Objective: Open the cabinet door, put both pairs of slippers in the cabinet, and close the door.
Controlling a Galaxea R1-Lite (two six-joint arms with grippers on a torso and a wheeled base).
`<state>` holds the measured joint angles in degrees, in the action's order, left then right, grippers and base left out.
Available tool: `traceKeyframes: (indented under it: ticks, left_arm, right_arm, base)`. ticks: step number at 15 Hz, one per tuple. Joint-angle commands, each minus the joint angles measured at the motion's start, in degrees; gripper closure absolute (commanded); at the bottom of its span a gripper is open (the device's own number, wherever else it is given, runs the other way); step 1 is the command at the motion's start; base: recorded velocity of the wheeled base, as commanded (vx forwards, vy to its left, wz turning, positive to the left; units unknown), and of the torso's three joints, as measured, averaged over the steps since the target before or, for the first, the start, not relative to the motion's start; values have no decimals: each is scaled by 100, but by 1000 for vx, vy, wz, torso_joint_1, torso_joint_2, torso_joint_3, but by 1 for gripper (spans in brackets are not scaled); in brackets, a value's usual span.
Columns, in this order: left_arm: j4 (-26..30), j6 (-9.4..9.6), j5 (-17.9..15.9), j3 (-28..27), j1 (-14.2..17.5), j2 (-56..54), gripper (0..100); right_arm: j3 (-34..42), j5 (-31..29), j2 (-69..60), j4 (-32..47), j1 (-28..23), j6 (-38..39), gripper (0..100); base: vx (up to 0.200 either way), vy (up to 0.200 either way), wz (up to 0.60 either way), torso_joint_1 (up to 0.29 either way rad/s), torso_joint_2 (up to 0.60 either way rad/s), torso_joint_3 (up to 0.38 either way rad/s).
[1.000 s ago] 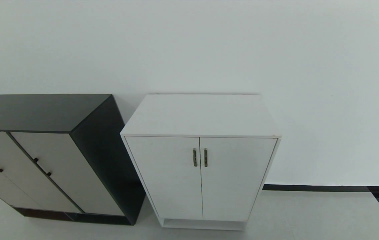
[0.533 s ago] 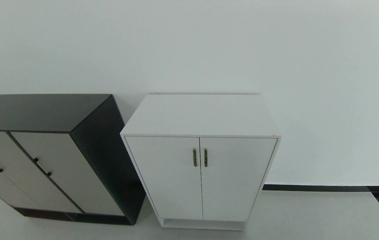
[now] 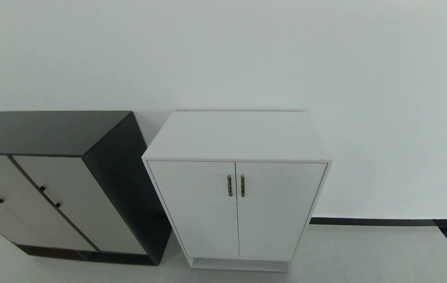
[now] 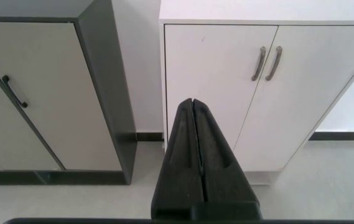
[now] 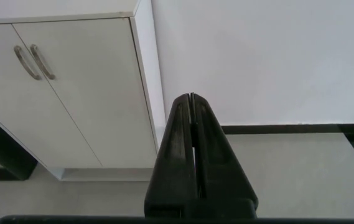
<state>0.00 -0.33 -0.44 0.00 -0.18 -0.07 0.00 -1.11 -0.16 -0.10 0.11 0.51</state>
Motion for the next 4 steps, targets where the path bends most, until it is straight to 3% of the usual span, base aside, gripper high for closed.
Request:
traceKeyframes:
  ticks: [1,4]
  left_arm:
    - [0,-2,0,0,1,7,100]
    - [0,-2,0,0,1,7,100]
  right_arm:
    - [0,-3,16,1,-2,2,100]
    - [0,5,16,-8,-2,2,100]
  base:
    - [0,0,0,0,0,0]
    - [0,0,0,0,0,0]
